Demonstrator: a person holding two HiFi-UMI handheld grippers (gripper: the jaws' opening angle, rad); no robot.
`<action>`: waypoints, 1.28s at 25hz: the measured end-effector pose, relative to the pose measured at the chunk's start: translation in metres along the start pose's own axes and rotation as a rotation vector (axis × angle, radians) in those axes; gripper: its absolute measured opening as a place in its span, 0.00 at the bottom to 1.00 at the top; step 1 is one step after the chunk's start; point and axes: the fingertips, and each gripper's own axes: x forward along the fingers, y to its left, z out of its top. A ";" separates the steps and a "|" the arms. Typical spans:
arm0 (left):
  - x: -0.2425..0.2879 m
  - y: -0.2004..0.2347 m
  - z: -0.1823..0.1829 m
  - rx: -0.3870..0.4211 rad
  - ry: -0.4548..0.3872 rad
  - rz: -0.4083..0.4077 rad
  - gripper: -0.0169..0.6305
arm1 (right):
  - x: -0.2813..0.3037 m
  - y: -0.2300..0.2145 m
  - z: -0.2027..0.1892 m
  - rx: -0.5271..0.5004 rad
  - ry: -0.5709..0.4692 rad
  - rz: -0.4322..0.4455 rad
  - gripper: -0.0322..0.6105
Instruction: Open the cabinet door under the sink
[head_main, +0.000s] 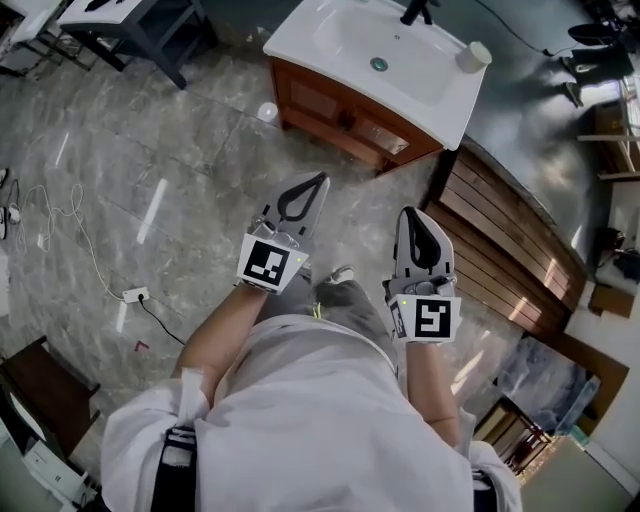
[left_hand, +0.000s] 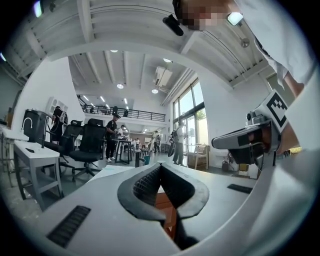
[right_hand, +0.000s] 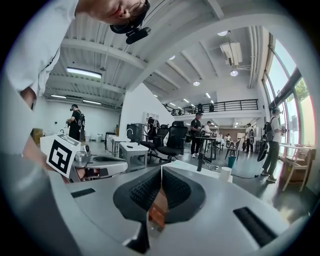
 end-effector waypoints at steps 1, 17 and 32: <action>0.002 0.004 -0.001 -0.008 0.002 0.002 0.04 | 0.005 0.000 0.000 0.000 0.000 0.000 0.10; 0.063 -0.069 0.018 0.169 0.023 0.038 0.04 | -0.004 -0.078 -0.015 -0.021 -0.050 0.096 0.10; 0.079 -0.060 -0.036 0.218 0.050 0.092 0.04 | 0.039 -0.073 -0.081 -0.059 -0.078 0.190 0.11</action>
